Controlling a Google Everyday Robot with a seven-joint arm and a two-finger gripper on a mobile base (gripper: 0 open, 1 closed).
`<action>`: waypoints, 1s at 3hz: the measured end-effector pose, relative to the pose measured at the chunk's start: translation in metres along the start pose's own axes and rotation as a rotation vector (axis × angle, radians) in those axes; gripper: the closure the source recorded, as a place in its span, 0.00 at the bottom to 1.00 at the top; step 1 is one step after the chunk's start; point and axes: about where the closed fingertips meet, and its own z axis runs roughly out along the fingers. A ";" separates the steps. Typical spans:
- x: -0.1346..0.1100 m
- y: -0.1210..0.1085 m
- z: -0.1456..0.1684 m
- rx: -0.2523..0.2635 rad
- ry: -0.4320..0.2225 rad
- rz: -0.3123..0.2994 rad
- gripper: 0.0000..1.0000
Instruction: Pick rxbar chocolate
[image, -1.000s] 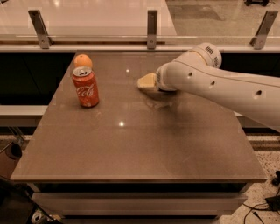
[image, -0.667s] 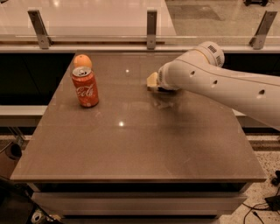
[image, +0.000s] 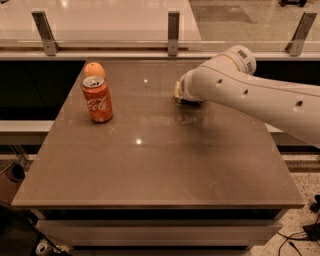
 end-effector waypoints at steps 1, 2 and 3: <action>-0.001 0.001 -0.001 -0.001 -0.001 -0.001 1.00; -0.001 0.001 -0.001 -0.001 -0.001 -0.001 1.00; -0.006 0.001 -0.006 -0.027 0.009 -0.004 1.00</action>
Offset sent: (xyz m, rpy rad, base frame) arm -0.0002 0.0006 0.0006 -0.0002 -0.0007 0.0010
